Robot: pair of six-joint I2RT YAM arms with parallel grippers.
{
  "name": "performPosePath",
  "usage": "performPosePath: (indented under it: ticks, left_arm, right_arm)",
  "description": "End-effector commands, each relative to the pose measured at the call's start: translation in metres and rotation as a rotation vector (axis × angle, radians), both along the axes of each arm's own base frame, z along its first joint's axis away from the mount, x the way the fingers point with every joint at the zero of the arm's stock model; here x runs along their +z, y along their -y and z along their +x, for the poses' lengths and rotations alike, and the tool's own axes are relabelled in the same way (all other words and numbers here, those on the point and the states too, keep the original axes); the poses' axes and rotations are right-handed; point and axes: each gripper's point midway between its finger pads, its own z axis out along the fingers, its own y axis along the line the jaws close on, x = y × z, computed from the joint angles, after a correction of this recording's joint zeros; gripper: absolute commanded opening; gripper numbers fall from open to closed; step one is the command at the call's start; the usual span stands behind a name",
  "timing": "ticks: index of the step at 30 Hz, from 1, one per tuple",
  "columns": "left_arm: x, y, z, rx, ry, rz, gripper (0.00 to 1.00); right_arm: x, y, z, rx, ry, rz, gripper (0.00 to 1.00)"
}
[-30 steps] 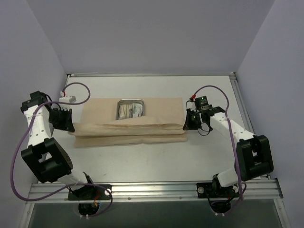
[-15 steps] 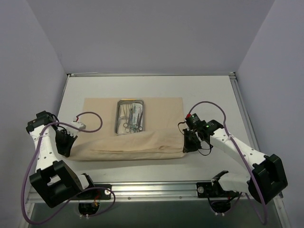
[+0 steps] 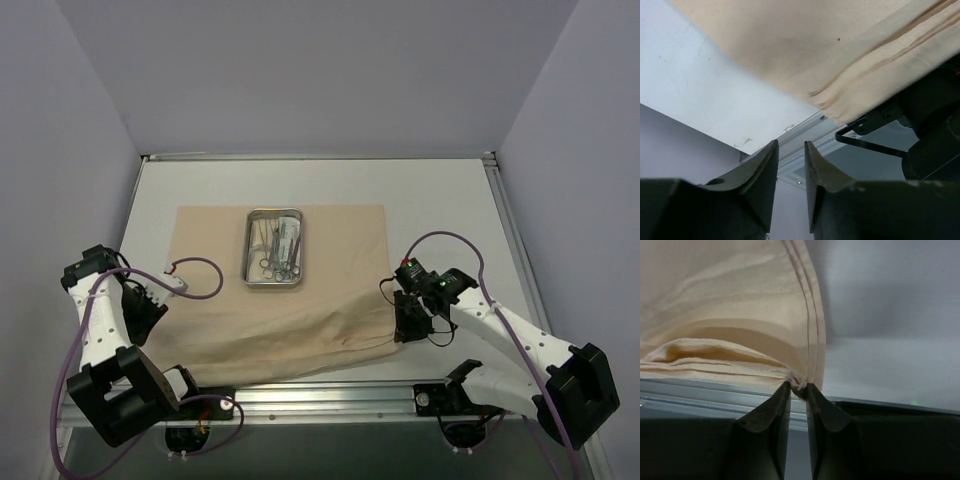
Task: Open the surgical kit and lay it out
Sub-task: Open the surgical kit at the center of the board, then smooth out the surgical kit at the center of the board.
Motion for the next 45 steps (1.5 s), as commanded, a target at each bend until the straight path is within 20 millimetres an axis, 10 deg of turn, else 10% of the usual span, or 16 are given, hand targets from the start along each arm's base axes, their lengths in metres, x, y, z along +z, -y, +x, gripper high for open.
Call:
performPosePath:
  ticks: [1, 10, 15, 22, 28, 32, 45]
  left_arm:
    - [0.014, 0.004, -0.017, -0.051, -0.037, -0.006, 0.38]
    - [0.047, 0.002, 0.028, 0.084, 0.138, -0.021, 0.55]
    - [0.099, -0.011, 0.110, 0.357, 0.369, -0.059, 0.59]
    - [0.131, 0.005, 0.232, 0.617, 0.624, -0.077, 0.71]
    - [0.096, 0.018, 0.308, 0.853, 0.576, -0.136, 0.72]
    - [0.038, 0.021, 0.336, 0.928, 0.445, -0.100, 0.71]
    - [-0.061, 0.017, 0.370, 0.987, 0.343, 0.063, 0.72]
  right_arm:
    - [0.004, 0.020, -0.014, -0.018, -0.028, -0.079, 0.17]
    - [0.058, 0.009, 0.013, -0.012, 0.103, -0.031, 0.56]
    - [0.096, -0.009, 0.112, -0.014, 0.371, -0.055, 0.64]
    - [0.089, 0.000, 0.256, -0.088, 0.512, -0.038, 0.62]
    - [0.060, 0.003, 0.341, -0.086, 0.526, -0.094, 0.61]
    - [0.021, 0.001, 0.372, -0.066, 0.479, -0.081, 0.59]
    - [-0.059, -0.015, 0.399, -0.021, 0.376, -0.052, 0.57]
